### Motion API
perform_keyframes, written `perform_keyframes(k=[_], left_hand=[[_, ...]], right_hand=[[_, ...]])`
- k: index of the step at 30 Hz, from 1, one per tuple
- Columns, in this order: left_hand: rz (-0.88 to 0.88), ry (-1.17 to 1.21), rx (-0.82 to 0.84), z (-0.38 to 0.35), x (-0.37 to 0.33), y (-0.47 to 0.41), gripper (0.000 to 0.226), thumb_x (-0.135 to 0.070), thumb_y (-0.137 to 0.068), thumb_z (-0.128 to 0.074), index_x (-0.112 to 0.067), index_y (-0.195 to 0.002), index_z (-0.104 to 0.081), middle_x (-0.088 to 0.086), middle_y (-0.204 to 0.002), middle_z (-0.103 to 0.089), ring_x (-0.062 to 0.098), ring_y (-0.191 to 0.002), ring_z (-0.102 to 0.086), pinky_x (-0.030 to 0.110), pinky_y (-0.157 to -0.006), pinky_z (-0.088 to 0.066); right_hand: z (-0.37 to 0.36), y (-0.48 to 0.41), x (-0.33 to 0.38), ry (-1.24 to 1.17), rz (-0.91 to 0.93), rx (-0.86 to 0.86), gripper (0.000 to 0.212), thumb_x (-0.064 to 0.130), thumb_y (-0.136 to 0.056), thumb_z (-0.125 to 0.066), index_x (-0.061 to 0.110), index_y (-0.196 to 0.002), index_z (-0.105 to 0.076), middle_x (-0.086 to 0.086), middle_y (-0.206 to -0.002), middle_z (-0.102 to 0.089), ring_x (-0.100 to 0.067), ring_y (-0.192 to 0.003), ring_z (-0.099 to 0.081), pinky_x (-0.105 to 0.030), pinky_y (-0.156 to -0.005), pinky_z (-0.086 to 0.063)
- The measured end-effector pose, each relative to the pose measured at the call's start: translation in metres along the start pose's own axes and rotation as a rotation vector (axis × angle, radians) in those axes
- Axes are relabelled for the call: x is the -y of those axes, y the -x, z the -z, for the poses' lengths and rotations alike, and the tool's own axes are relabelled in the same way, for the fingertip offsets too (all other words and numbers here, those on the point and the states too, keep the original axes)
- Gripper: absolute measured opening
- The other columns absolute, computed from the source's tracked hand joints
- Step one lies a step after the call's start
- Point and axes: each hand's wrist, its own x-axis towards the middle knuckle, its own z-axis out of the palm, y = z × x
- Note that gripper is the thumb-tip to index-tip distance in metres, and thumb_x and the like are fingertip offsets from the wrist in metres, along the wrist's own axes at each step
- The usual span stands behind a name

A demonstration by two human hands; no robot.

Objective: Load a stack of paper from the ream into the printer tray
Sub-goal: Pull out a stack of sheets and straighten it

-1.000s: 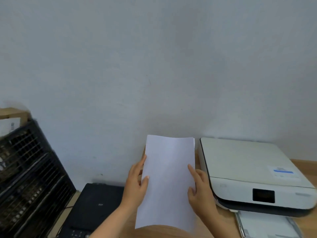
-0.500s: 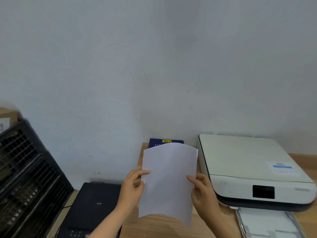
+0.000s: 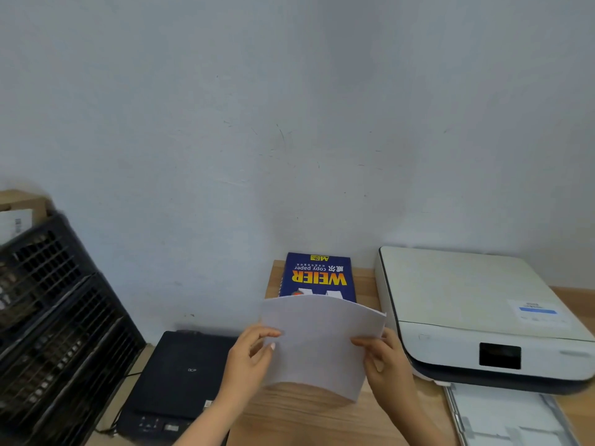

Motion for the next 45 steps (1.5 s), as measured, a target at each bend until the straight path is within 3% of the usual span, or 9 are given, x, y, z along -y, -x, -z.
perform_keyframes(k=[4, 7, 15, 19, 23, 27, 32, 37, 45], left_hand=[[0.023, -0.002, -0.050, 0.000, 0.003, 0.004, 0.031, -0.006, -0.092, -0.055, -0.032, -0.087, -0.070, -0.022, -0.102, -0.066, -0.004, -0.100, -0.060, 0.017, -0.087, -0.051], [-0.010, -0.019, -0.066, 0.001, -0.001, 0.001, 0.030, -0.004, -0.092, -0.054, -0.030, -0.088, -0.069, -0.022, -0.100, -0.065, -0.005, -0.098, -0.060, 0.013, -0.082, -0.051], [-0.016, -0.107, 0.012, -0.001, 0.004, 0.003, 0.032, 0.000, -0.094, -0.045, -0.027, -0.092, -0.063, -0.022, -0.105, -0.058, -0.007, -0.100, -0.054, 0.014, -0.080, -0.046], [-0.039, -0.134, 0.003, -0.001, 0.005, -0.001, 0.033, -0.001, -0.095, -0.040, -0.026, -0.092, -0.062, -0.026, -0.106, -0.057, -0.005, -0.100, -0.054, 0.020, -0.083, -0.047], [-0.050, -0.145, 0.014, -0.002, 0.006, -0.001, 0.034, -0.001, -0.095, -0.041, -0.027, -0.092, -0.062, -0.026, -0.106, -0.057, -0.006, -0.102, -0.054, 0.015, -0.083, -0.044], [-0.040, -0.156, 0.043, -0.001, 0.010, 0.002, 0.033, -0.002, -0.096, -0.042, -0.029, -0.093, -0.061, -0.028, -0.104, -0.056, -0.011, -0.103, -0.050, 0.012, -0.084, -0.043], [-0.019, -0.128, 0.035, 0.000, 0.006, -0.003, 0.024, -0.008, -0.095, -0.049, -0.028, -0.094, -0.062, -0.014, -0.104, -0.061, -0.011, -0.100, -0.053, 0.013, -0.081, -0.044], [-0.042, -0.130, -0.003, 0.000, 0.003, -0.013, 0.023, -0.009, -0.095, -0.049, -0.027, -0.093, -0.064, -0.015, -0.101, -0.061, -0.009, -0.098, -0.055, 0.014, -0.078, -0.047], [-0.039, -0.142, 0.050, -0.005, 0.012, -0.007, 0.033, -0.001, -0.094, -0.045, -0.028, -0.091, -0.064, -0.028, -0.108, -0.058, -0.007, -0.102, -0.056, 0.003, -0.080, -0.043]], right_hand=[[0.000, 0.001, 0.002, 0.027, 0.001, -0.014, 0.063, -0.015, -0.080, -0.057, 0.047, -0.082, -0.066, 0.026, -0.109, -0.055, 0.011, -0.103, -0.052, -0.001, -0.077, -0.042], [0.002, -0.002, 0.006, 0.030, 0.013, -0.020, 0.042, -0.016, -0.079, -0.055, 0.022, -0.086, -0.072, 0.028, -0.107, -0.056, 0.010, -0.100, -0.055, -0.002, -0.077, -0.043], [0.000, 0.003, 0.009, 0.056, -0.038, 0.052, 0.039, -0.013, -0.083, -0.052, 0.020, -0.093, -0.070, 0.019, -0.110, -0.050, 0.005, -0.104, -0.052, 0.000, -0.081, -0.040], [0.002, -0.001, 0.012, 0.097, -0.035, 0.015, 0.041, -0.014, -0.083, -0.049, 0.017, -0.097, -0.070, 0.007, -0.108, -0.056, 0.014, -0.102, -0.051, 0.000, -0.077, -0.040], [0.001, 0.003, 0.010, 0.095, -0.044, 0.004, 0.040, -0.014, -0.083, -0.049, 0.017, -0.096, -0.070, 0.013, -0.106, -0.055, 0.016, -0.102, -0.049, 0.002, -0.077, -0.040], [0.002, 0.010, 0.005, 0.088, -0.064, 0.021, 0.038, -0.013, -0.085, -0.048, 0.017, -0.096, -0.070, 0.024, -0.109, -0.047, 0.004, -0.102, -0.052, -0.003, -0.080, -0.040], [0.006, 0.004, 0.003, 0.123, -0.060, 0.004, 0.037, -0.015, -0.082, -0.052, 0.016, -0.091, -0.071, 0.008, -0.103, -0.059, -0.009, -0.094, -0.059, -0.002, -0.075, -0.042], [0.008, -0.006, 0.003, 0.124, -0.038, -0.044, 0.041, -0.019, -0.077, -0.051, 0.014, -0.088, -0.072, 0.018, -0.097, -0.058, 0.015, -0.092, -0.055, 0.001, -0.073, -0.041], [0.002, -0.004, -0.008, 0.099, -0.067, -0.054, 0.046, -0.019, -0.079, -0.051, 0.023, -0.078, -0.069, 0.013, -0.098, -0.060, 0.009, -0.096, -0.055, -0.001, -0.076, -0.042]])
